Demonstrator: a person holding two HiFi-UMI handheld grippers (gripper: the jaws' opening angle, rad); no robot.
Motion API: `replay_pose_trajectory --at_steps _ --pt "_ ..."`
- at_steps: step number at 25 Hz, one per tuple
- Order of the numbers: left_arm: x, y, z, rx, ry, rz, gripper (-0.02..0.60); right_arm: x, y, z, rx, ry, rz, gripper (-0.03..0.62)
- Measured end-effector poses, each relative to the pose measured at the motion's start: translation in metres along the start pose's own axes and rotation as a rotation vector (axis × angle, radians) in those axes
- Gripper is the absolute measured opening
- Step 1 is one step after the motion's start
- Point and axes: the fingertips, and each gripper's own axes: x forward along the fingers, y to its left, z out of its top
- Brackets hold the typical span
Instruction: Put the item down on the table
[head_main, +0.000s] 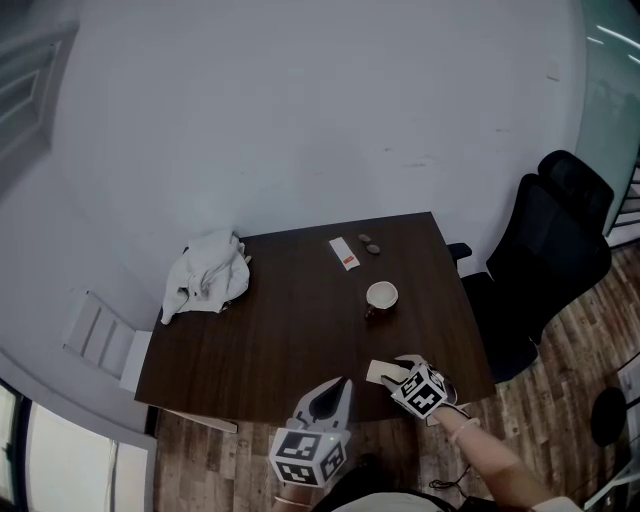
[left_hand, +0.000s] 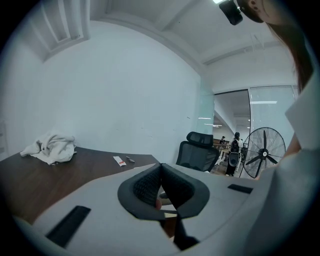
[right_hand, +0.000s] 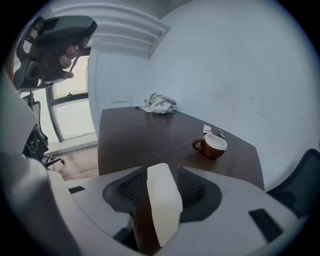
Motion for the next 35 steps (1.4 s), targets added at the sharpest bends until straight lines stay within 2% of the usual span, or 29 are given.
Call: replay_pose_trajectory --at_steps 4,14,27,35 --pt "-0.01 -0.003 0.001 0.0 -0.011 0.021 0.018 -0.028 0.004 0.006 0.091 -0.073 -0.039 0.187" --pt "-0.031 -0.019 0.007 -0.013 -0.047 0.052 0.018 -0.094 0.014 0.029 0.134 -0.236 -0.124 0.118" --pt "-0.063 -0.06 0.007 -0.014 -0.09 0.066 0.017 -0.177 0.027 0.035 0.239 -0.407 -0.16 0.028" --pt "-0.087 -0.096 0.0 -0.008 -0.109 0.061 0.017 -0.232 0.043 0.035 0.26 -0.501 -0.164 0.017"
